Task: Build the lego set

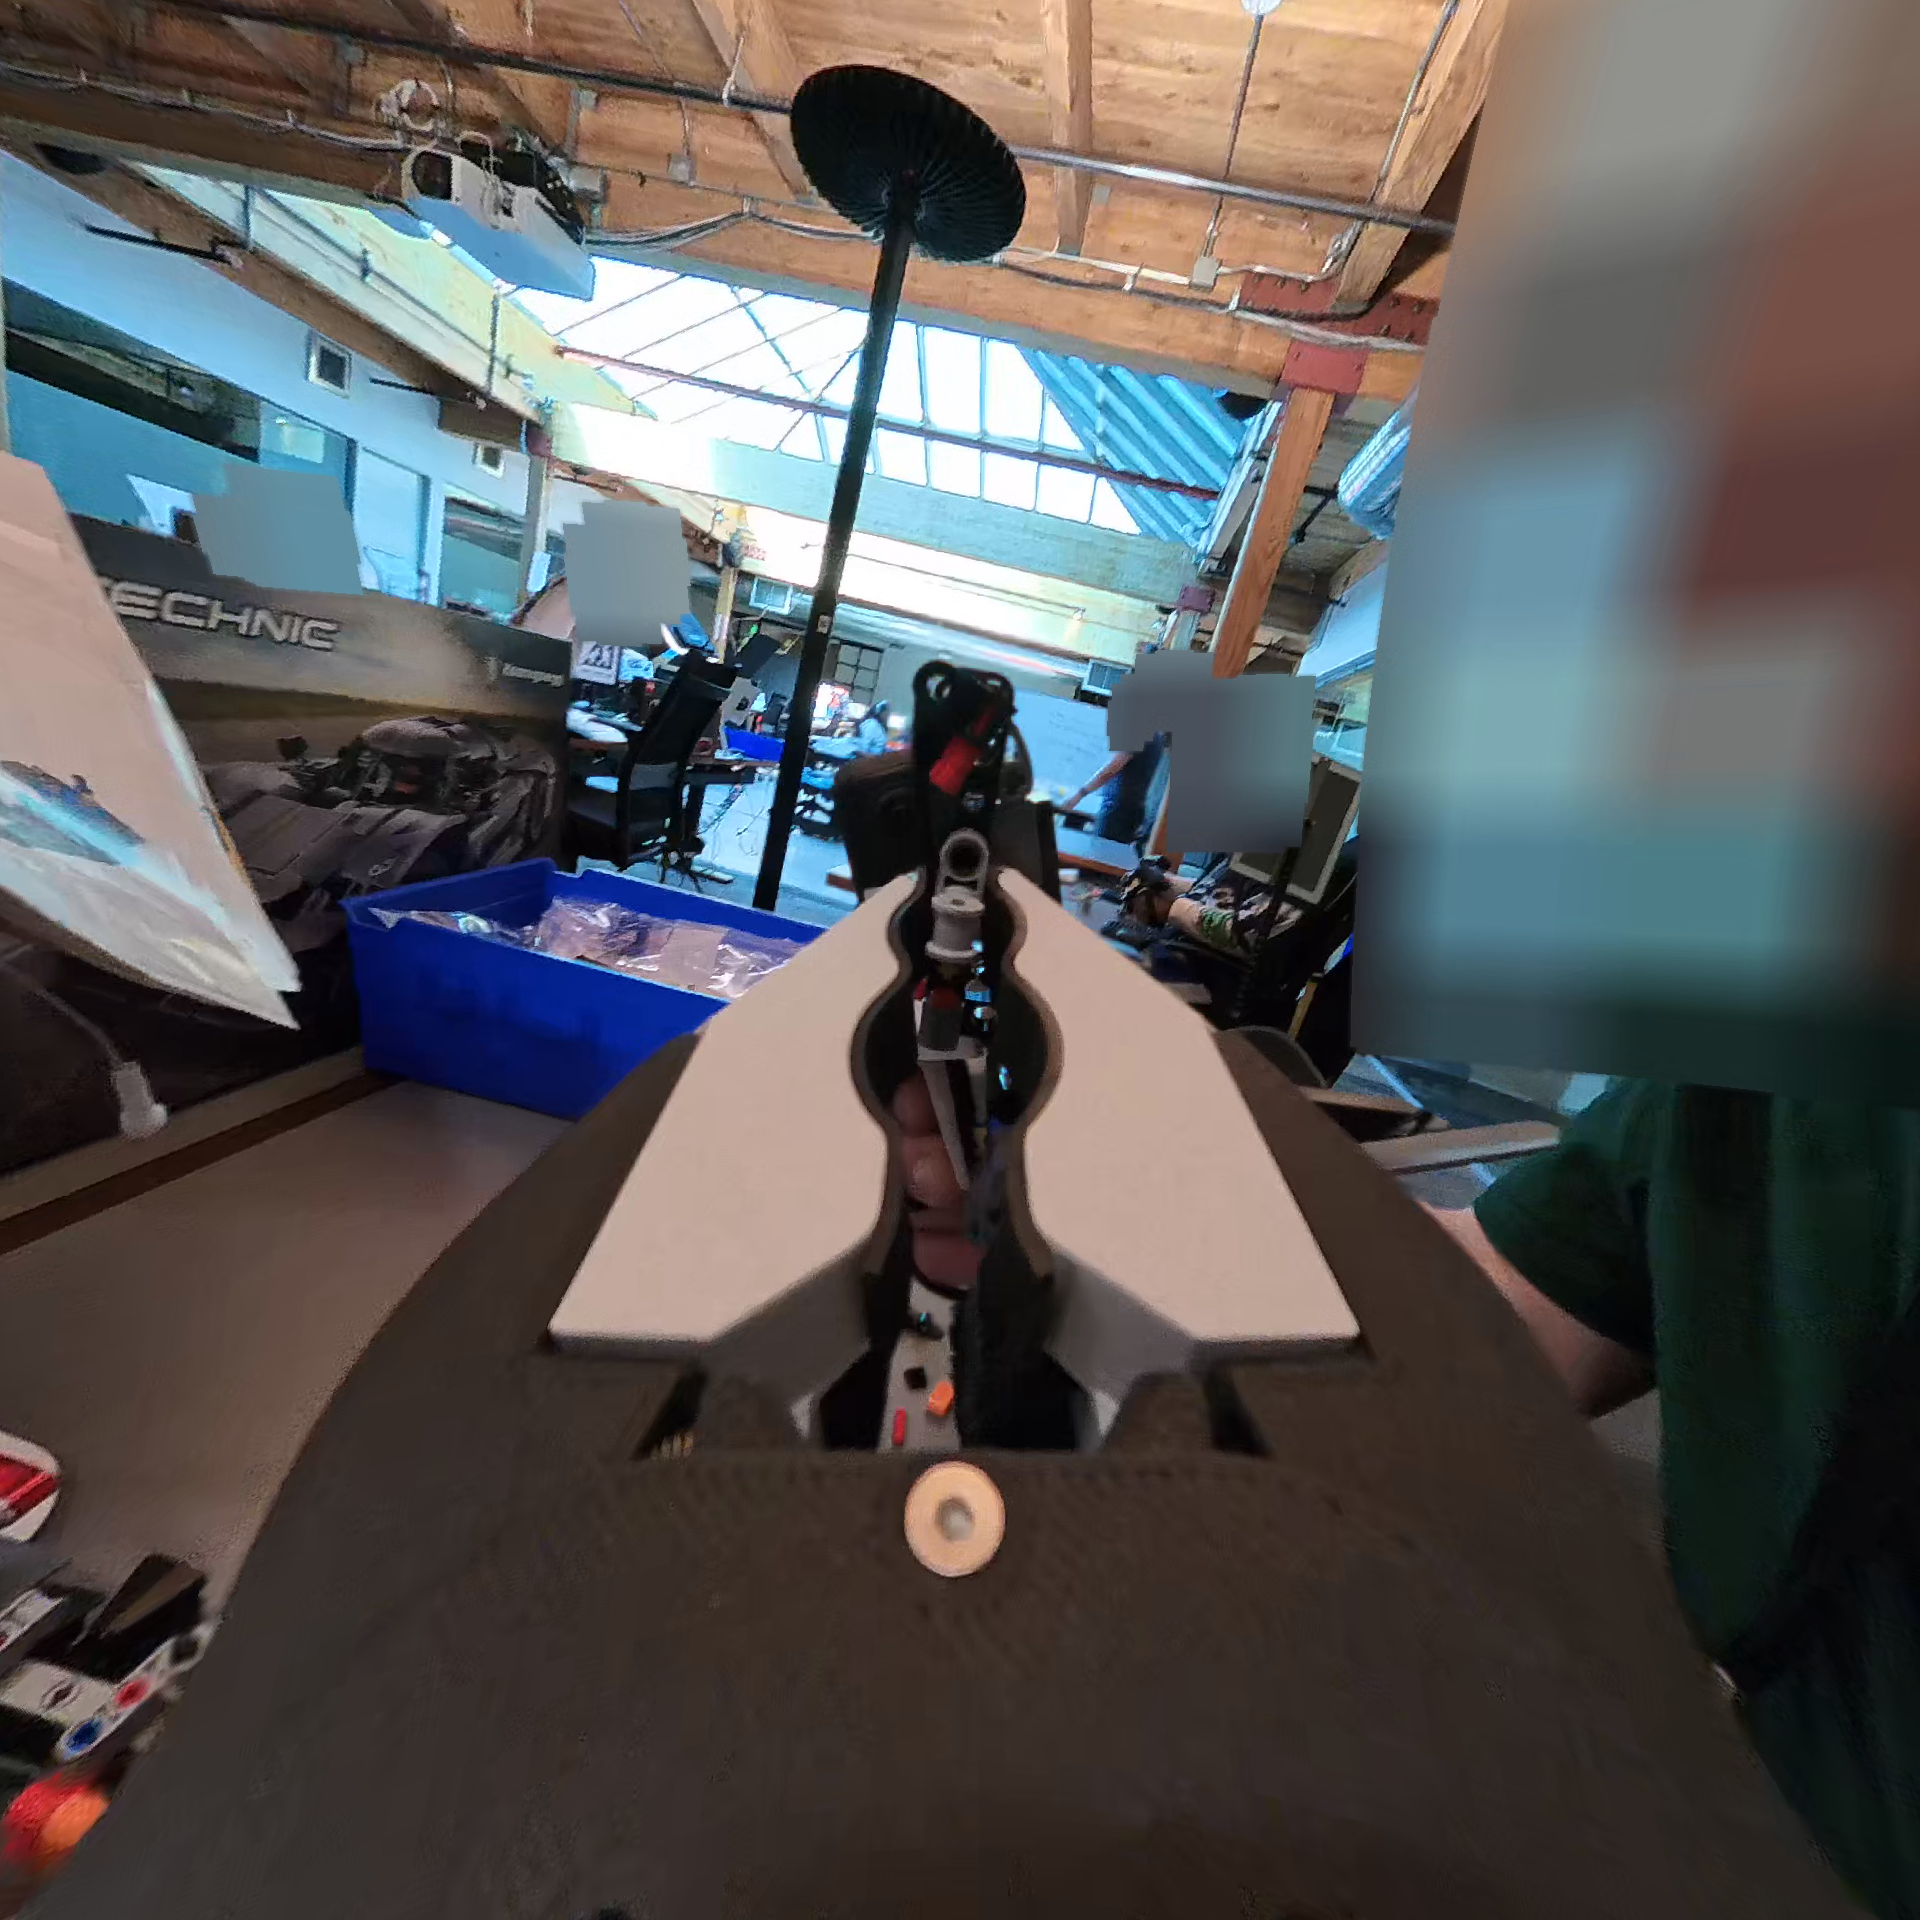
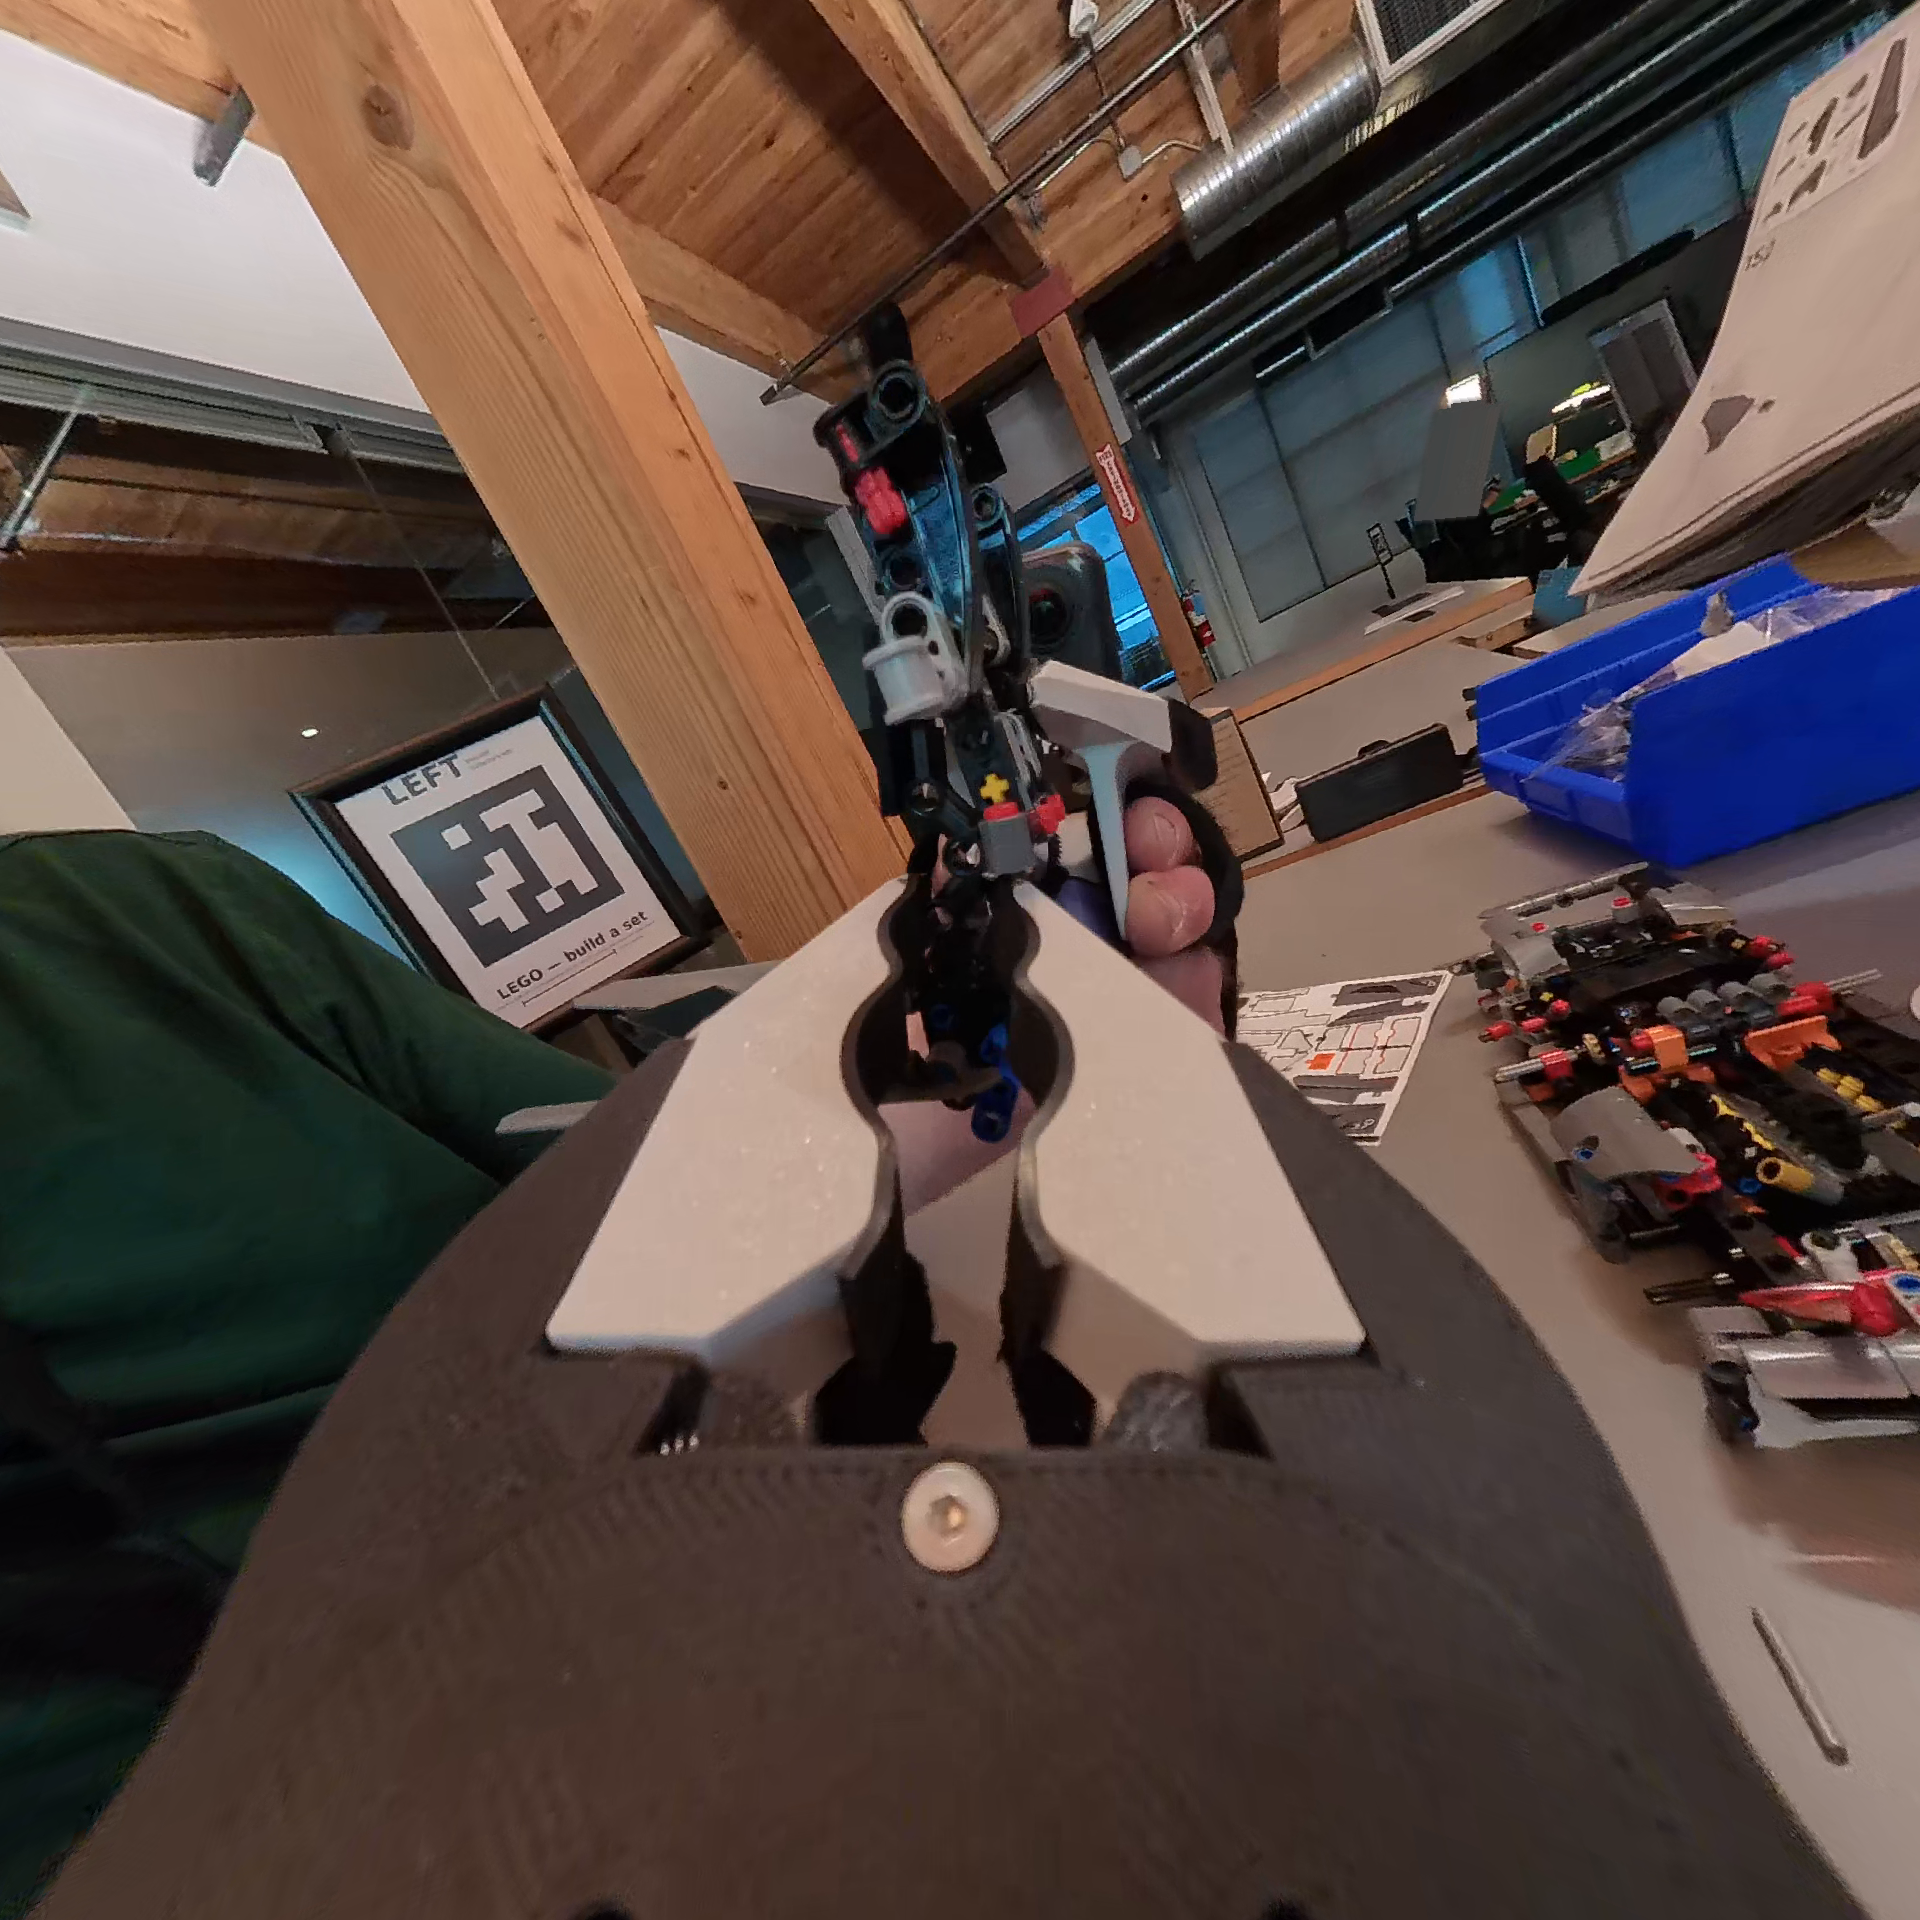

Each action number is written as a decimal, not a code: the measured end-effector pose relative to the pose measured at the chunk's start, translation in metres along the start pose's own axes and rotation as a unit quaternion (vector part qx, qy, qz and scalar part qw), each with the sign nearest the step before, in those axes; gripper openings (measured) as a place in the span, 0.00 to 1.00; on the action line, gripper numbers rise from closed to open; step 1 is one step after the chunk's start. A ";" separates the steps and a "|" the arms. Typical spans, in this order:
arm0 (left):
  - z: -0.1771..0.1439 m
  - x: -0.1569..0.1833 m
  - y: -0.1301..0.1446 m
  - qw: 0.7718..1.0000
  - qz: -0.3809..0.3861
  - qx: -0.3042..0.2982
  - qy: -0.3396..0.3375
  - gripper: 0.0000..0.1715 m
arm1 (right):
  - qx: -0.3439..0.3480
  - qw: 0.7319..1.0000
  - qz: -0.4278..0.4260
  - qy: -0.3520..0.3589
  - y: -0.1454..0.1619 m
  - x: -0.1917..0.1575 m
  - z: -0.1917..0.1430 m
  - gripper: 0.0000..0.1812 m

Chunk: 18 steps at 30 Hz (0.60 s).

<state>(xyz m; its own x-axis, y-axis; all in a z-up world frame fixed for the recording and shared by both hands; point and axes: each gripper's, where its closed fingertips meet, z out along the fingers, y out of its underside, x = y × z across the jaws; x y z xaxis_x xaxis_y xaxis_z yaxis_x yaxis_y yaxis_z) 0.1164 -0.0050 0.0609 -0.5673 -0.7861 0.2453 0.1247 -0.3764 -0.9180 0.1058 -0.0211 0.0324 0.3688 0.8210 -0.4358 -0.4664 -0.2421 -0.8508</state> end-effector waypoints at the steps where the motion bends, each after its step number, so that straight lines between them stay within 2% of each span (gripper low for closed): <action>1: 0.000 0.001 -0.001 1.000 -0.006 0.008 0.006 0.04 | 0.001 1.000 -0.004 0.003 -0.001 0.000 0.000 0.06; 5: -0.001 0.000 -0.006 0.999 -0.026 0.037 0.021 0.04 | 0.008 1.000 -0.004 0.003 -0.003 -0.002 0.002 0.07; 8: 0.000 0.001 -0.003 0.999 -0.008 0.034 0.024 0.04 | -0.001 1.000 0.002 0.008 -0.001 0.000 0.002 0.08; 13: 0.005 -0.004 0.009 0.996 0.078 -0.024 -0.030 0.03 | -0.015 0.999 0.042 0.031 0.006 0.014 -0.001 0.07; 18: 0.010 -0.001 0.011 0.985 0.144 -0.068 -0.059 0.04 | -0.007 0.998 0.066 0.002 0.007 0.012 -0.005 0.03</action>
<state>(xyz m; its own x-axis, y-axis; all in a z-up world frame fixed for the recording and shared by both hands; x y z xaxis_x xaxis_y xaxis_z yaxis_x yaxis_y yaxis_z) 0.1264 -0.0138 0.0536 -0.4250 -0.9052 -0.0052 0.1531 -0.0662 -0.9860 0.1108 -0.0151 0.0200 0.3077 0.7793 -0.5459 -0.5003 -0.3555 -0.7895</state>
